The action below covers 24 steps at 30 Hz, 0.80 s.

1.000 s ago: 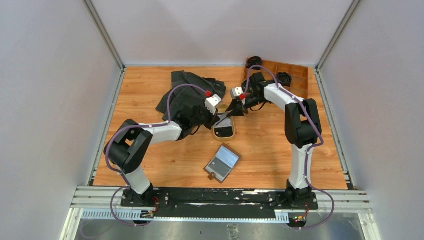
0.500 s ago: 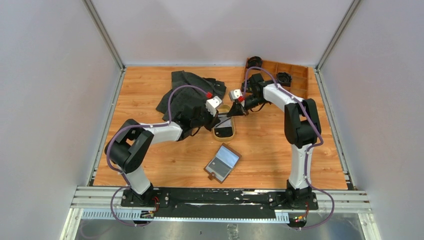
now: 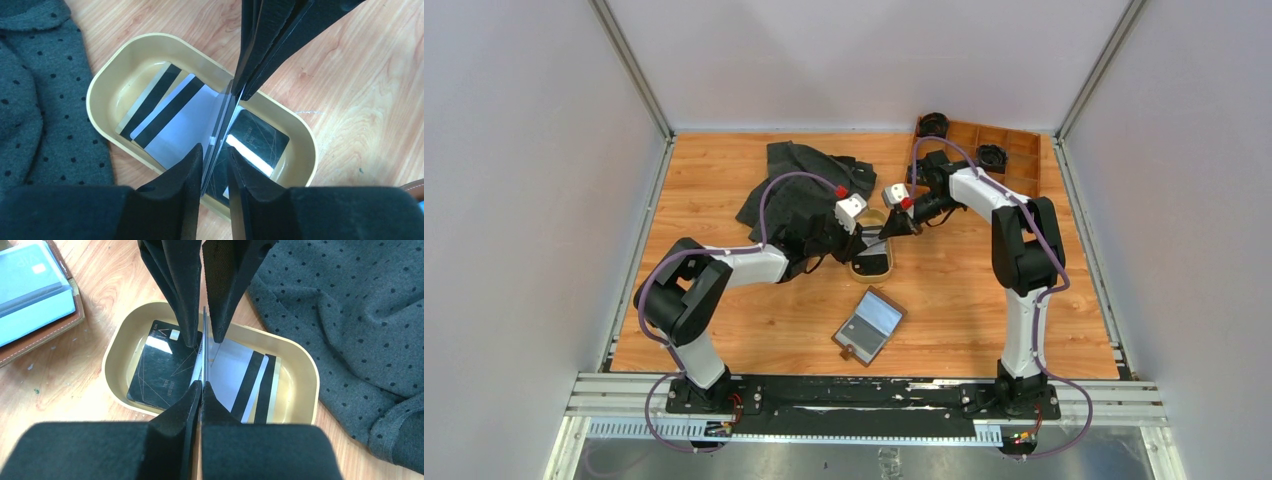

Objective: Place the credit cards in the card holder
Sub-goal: Pick up the credit card from the storage box.

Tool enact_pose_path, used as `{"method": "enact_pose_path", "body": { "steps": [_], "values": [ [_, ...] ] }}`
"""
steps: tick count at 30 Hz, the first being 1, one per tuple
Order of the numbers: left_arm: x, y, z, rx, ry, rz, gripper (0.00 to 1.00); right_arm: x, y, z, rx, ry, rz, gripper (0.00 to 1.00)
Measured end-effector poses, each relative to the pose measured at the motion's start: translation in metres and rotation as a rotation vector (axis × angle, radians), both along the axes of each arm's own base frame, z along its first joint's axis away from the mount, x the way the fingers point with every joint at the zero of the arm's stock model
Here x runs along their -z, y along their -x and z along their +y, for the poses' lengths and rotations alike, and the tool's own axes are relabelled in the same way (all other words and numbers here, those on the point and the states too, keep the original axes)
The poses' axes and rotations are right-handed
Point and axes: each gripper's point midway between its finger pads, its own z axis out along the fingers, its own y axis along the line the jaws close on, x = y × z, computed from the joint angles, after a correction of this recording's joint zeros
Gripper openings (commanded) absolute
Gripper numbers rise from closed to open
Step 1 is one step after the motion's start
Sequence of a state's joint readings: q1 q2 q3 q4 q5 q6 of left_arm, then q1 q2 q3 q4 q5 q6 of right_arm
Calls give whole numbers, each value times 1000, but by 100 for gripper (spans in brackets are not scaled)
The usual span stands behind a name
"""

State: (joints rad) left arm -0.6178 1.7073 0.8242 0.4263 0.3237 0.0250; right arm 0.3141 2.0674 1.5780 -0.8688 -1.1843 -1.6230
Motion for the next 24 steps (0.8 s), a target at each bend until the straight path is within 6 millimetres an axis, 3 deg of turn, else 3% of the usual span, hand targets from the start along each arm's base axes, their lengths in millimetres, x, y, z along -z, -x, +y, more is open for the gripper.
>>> {"method": "enact_pose_path", "body": {
  "steps": [11, 19, 24],
  "values": [
    [-4, 3, 1, 27, 54, 52, 41, 1, 9, -3, -52, -9, -36, 0],
    [-23, 14, -7, 149, 96, 6, 61, 2, 20, -4, -90, -25, -47, 0],
    [-24, 24, -13, 230, 112, 9, 61, 1, 22, -4, -104, -36, -57, 0]
  ]
}}
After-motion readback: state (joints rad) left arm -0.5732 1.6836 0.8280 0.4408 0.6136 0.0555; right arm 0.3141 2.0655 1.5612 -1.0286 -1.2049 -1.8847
